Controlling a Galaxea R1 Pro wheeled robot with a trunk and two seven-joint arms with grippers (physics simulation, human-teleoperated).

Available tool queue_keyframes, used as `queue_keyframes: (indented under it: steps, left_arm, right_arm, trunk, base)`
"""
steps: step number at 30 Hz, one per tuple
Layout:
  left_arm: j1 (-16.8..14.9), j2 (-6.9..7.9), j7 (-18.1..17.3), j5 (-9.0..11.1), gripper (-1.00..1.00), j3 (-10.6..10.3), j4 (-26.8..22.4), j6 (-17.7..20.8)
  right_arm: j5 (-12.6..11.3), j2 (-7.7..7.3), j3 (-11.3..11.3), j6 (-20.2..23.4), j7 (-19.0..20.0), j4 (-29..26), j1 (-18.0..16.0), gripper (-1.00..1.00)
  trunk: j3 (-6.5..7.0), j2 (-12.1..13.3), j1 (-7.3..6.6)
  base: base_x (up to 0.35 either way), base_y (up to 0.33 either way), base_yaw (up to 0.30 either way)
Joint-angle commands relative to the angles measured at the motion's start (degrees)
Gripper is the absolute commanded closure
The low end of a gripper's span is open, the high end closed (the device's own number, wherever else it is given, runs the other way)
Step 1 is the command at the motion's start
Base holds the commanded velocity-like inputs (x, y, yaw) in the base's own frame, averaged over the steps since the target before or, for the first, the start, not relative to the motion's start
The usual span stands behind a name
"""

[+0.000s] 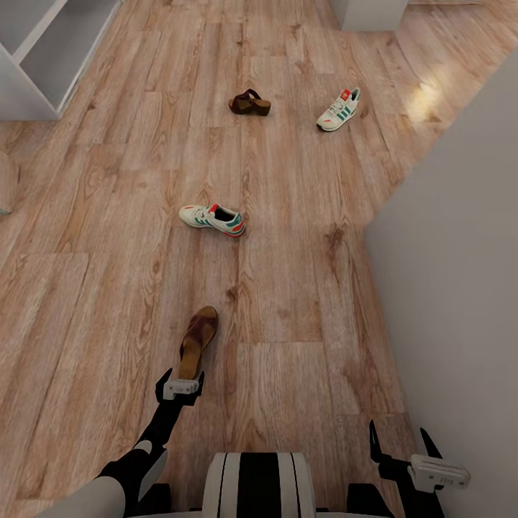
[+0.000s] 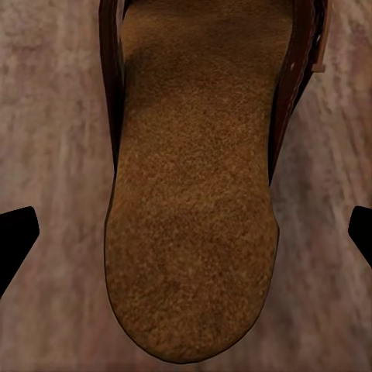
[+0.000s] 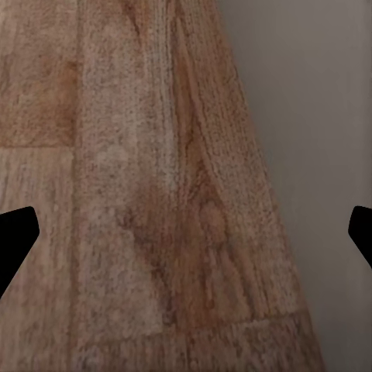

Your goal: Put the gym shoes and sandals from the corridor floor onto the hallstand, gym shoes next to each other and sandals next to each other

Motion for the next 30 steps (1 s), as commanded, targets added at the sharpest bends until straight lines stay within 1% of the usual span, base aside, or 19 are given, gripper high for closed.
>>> queue_keyframes:
  steps: [1, 10, 30]
  left_arm:
    - [0.00, 0.00, 0.00, 0.00, -1.00, 0.00, 0.00, 0.00]
    - [0.00, 0.00, 0.00, 0.00, -1.00, 0.00, 0.00, 0.00]
    - [0.00, 0.00, -0.02, 0.00, -1.00, 0.00, 0.00, 0.00]
  right_arm:
    - [0.00, 0.00, 0.00, 0.00, 0.00, 0.00, 0.00, -1.00]
    - [0.00, 0.00, 0.00, 0.00, 0.00, 0.00, 0.00, -1.00]
    - [0.00, 0.00, 0.00, 0.00, 0.00, 0.04, -0.08, -1.00]
  trunk:
    - [0.00, 0.00, 0.00]
    - [-0.06, 0.00, 0.00]
    - [-0.81, 0.00, 0.00]
  base:
    - [0.000, 0.000, 0.000]
    - [0.000, 0.000, 0.000]
    - [0.000, 0.000, 0.000]
